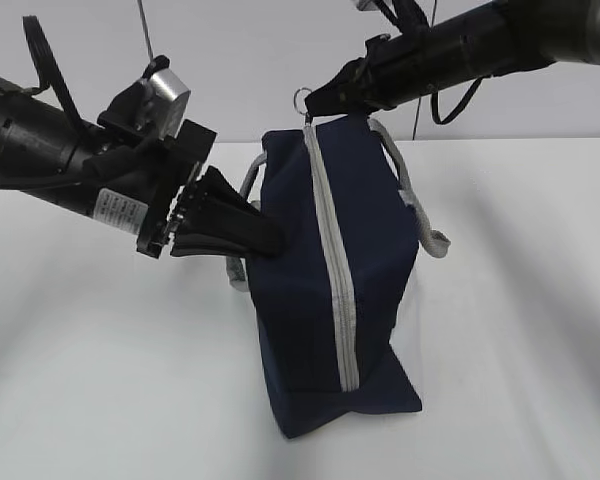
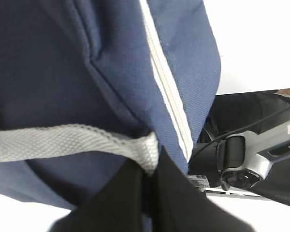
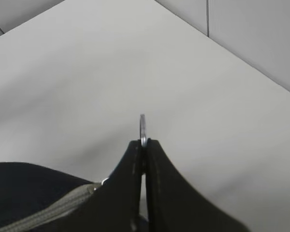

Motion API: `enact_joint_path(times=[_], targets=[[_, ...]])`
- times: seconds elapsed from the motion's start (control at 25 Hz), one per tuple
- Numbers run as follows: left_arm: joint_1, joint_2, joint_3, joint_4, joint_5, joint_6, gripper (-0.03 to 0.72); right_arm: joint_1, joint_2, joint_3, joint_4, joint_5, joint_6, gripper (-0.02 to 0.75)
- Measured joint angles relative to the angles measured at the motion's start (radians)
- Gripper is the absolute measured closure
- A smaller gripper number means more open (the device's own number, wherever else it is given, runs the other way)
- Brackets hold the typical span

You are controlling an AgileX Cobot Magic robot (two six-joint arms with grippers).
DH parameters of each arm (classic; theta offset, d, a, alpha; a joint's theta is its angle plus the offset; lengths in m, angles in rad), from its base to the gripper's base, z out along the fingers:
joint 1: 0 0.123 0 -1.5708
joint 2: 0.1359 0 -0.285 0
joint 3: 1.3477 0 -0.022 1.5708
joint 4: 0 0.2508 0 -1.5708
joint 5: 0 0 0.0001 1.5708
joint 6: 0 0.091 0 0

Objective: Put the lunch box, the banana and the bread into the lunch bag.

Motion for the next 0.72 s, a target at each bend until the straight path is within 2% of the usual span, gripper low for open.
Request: enact_joint_path(times=[0.24, 0.32, 0.36, 0.52, 0.56, 0.64, 0.72], targets=[[0.001, 0.0, 0.0, 0.016, 0.008, 0.001, 0.679, -0.035, 0.042, -0.072, 0.0, 0.121, -0.019, 0.754], [0.001, 0.0, -0.004, 0.023, 0.008, 0.001, 0.643, -0.047, 0.042, -0.089, 0.0, 0.164, -0.036, 0.754], [0.001, 0.0, -0.011, 0.035, 0.007, 0.001, 0.596, -0.052, 0.042, -0.093, 0.0, 0.182, -0.042, 0.754], [0.022, 0.0, -0.037, 0.067, 0.021, 0.001, 0.275, -0.054, 0.042, -0.1, -0.002, 0.232, -0.05, 0.754], [0.038, -0.002, -0.044, 0.07, 0.038, 0.001, 0.219, -0.054, 0.042, -0.102, -0.004, 0.242, -0.05, 0.754], [0.071, -0.012, -0.055, 0.074, 0.057, -0.003, 0.169, -0.054, 0.042, -0.102, -0.004, 0.249, -0.05, 0.754], [0.115, -0.032, -0.059, 0.073, 0.062, -0.029, 0.155, -0.054, 0.042, -0.102, -0.01, 0.252, -0.05, 0.754]])
